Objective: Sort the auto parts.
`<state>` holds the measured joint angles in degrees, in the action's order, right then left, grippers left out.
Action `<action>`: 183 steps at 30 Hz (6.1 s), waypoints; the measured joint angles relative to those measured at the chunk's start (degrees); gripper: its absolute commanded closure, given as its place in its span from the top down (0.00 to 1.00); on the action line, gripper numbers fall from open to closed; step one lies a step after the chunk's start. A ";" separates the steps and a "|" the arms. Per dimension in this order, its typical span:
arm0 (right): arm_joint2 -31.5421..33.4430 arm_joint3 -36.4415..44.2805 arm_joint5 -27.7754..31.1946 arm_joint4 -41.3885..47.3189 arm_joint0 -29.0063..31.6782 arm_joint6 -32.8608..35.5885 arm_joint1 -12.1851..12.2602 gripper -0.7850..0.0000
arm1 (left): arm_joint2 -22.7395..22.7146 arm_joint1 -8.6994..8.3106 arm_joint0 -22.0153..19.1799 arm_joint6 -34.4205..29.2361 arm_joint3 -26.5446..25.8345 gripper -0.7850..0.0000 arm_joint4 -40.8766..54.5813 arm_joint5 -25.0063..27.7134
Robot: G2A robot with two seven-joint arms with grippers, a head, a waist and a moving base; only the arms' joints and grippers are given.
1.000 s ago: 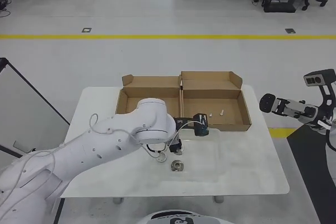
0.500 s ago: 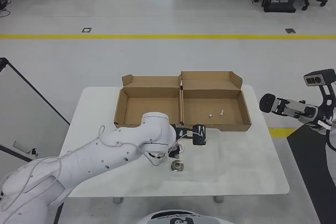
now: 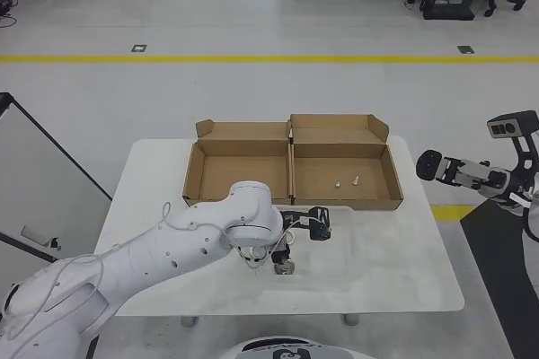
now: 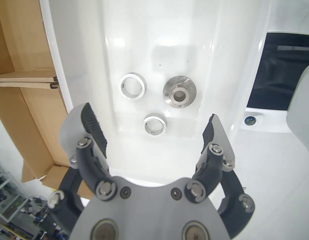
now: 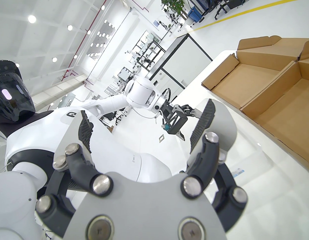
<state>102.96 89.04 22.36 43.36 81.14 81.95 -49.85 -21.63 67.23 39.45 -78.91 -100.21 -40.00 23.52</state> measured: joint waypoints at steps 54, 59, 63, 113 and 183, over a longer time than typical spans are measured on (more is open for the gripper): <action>0.00 0.00 0.00 0.00 0.00 0.00 0.00 1.00 | 4.82 3.32 3.90 -0.63 4.58 0.55 -5.54 0.01; 0.00 0.00 0.00 0.00 0.00 0.00 0.00 1.00 | 4.59 3.39 3.98 -0.78 4.73 0.48 -6.02 0.15; 0.00 0.00 0.00 0.00 0.00 0.00 0.00 1.00 | 4.44 3.49 4.01 -1.02 5.17 0.47 -6.01 0.32; 0.00 0.00 0.00 0.00 0.00 0.00 0.00 1.00 | 5.58 5.20 2.23 -1.19 8.25 0.42 -5.62 0.66; 0.00 0.00 0.00 0.00 0.00 0.00 0.00 1.00 | 5.25 5.05 4.84 -0.93 7.75 0.38 -8.07 -0.26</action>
<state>102.96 89.04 22.36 43.36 81.14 81.95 -49.85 -16.38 72.28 44.29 -79.84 -92.46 -48.07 23.26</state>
